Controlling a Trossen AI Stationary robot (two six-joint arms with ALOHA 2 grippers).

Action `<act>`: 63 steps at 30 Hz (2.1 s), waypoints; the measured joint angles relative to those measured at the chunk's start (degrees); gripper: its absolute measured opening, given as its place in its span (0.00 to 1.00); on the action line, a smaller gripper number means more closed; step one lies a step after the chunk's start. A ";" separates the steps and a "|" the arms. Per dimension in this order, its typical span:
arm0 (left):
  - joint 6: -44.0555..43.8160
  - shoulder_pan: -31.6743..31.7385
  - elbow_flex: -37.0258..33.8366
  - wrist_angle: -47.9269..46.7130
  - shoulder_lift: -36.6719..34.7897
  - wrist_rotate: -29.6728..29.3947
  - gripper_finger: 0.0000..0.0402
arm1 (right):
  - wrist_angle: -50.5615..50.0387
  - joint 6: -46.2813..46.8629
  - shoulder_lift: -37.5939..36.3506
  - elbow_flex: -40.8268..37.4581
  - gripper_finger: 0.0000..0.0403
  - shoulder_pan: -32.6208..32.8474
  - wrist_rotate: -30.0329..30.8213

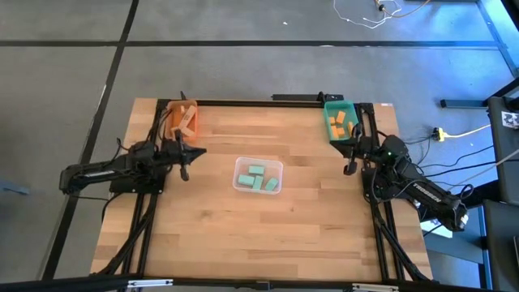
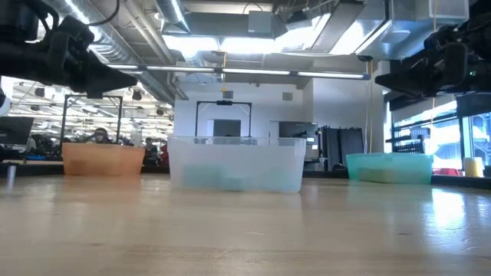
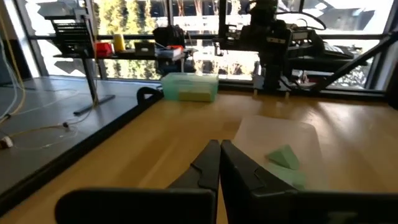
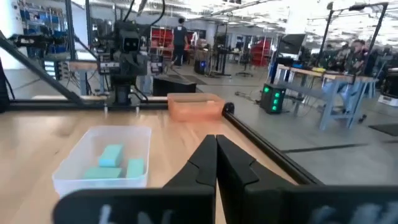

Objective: Sort & place blocks by color
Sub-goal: Return to Home Position

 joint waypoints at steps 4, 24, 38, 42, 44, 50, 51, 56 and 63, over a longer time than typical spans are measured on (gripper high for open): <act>0.29 -0.01 -0.01 -0.75 0.00 4.24 0.01 | 0.44 0.21 0.20 0.00 0.00 0.00 -2.49; -2.54 0.02 0.01 -1.15 0.02 4.53 0.02 | 0.73 1.72 0.20 0.00 0.00 -0.01 -4.38; -2.50 0.02 0.01 -1.23 0.02 4.48 0.02 | 0.73 1.57 0.20 0.00 0.00 0.00 -4.38; -2.49 0.02 0.01 -1.23 0.02 4.48 0.02 | 0.73 1.69 0.20 0.00 0.00 -0.01 -4.36; -2.49 0.02 0.01 -1.23 0.02 4.48 0.02 | 0.73 1.56 0.20 0.00 0.00 -0.02 -4.38; -2.49 0.02 0.01 -1.25 0.02 4.48 0.02 | 0.73 1.58 0.20 0.00 0.00 0.00 -4.38; -2.49 0.02 0.01 -1.26 0.02 4.50 0.02 | 0.73 1.60 0.20 0.00 0.00 -0.01 -4.37; -2.49 0.02 0.01 -1.26 0.02 4.51 0.02 | 0.73 1.57 0.20 0.00 0.00 -0.01 -4.36; -2.49 0.02 0.01 -1.26 0.02 4.51 0.02 | 0.73 1.59 0.20 0.00 0.00 0.00 -4.37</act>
